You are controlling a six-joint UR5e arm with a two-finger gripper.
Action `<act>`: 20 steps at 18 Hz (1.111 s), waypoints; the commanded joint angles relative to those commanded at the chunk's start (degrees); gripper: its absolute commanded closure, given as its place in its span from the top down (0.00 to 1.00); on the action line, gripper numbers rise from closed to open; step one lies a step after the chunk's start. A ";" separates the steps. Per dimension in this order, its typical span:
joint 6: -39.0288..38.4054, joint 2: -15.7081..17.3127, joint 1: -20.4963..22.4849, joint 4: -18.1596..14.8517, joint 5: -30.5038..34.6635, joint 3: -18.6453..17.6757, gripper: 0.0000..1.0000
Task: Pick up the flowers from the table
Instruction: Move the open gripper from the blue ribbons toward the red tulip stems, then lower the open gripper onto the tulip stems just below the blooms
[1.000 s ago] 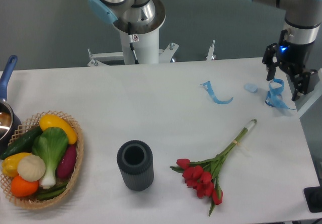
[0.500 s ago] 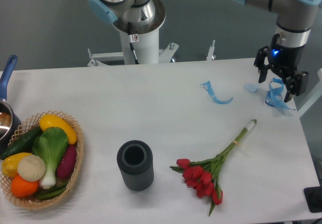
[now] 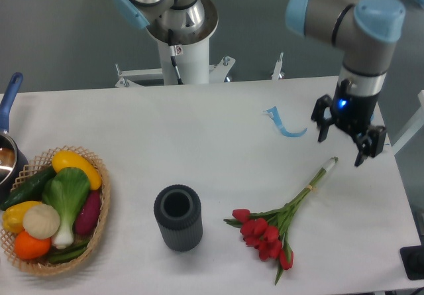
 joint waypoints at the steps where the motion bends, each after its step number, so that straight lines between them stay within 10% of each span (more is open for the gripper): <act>1: -0.87 -0.62 -0.79 0.35 0.09 0.17 1.00; 20: -10.45 -12.04 -5.72 1.50 7.12 1.49 1.00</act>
